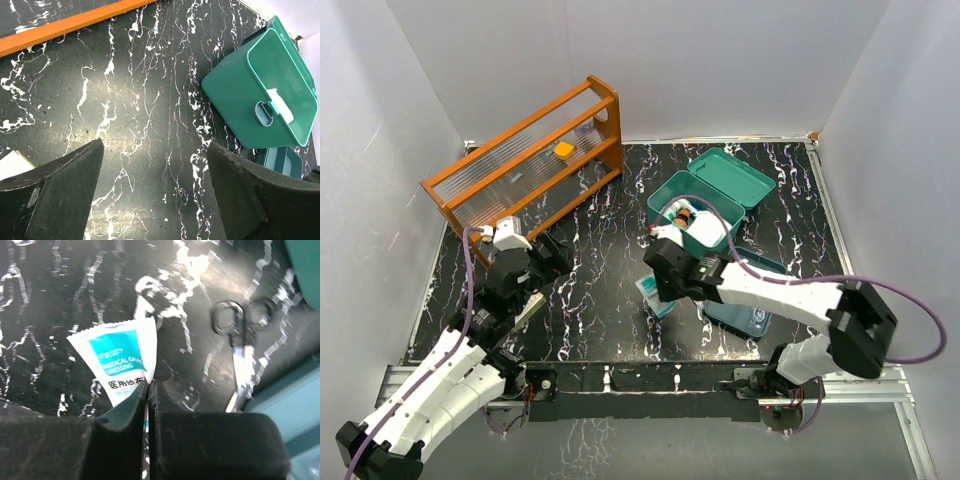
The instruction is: Organize the medicine kit
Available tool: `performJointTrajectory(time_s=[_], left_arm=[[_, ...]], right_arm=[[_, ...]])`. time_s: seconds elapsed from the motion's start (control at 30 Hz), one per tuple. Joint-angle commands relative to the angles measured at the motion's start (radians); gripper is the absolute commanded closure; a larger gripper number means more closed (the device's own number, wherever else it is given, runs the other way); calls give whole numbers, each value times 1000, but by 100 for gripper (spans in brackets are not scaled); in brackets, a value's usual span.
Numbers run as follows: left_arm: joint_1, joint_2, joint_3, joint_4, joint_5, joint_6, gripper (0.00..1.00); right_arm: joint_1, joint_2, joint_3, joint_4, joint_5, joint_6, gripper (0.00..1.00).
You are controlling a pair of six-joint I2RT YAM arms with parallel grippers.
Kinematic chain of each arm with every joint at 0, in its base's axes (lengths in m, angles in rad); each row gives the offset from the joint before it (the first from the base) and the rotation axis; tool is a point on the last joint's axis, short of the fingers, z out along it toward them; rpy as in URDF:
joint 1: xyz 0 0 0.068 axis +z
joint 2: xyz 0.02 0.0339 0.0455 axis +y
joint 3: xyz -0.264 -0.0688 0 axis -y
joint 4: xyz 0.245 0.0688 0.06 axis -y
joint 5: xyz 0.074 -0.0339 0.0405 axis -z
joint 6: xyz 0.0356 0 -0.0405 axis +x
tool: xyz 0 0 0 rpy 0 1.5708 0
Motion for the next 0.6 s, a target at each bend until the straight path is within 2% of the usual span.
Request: performJointTrajectory(time_s=[0.0,0.13,0.23,0.4,0.57], left_arm=[[-2,2,-17,59,-3,22,17],[-3,37,-34,176,-7,87,17],[-2,85,-39,254,-22,117,17],[-2,153,-47,316,-29,135,17],[-1,173,-60,321,-43,133,17]], right_arm=[[-27,-142,-104,-56,172,252,100],[-112,-238,-133,-205,317,469,100],[-208,-296,-153,-262,358,530,100],[-386,-302,-153,-328,364,554,100],[-556,-263,-136,-298,359,479,100]])
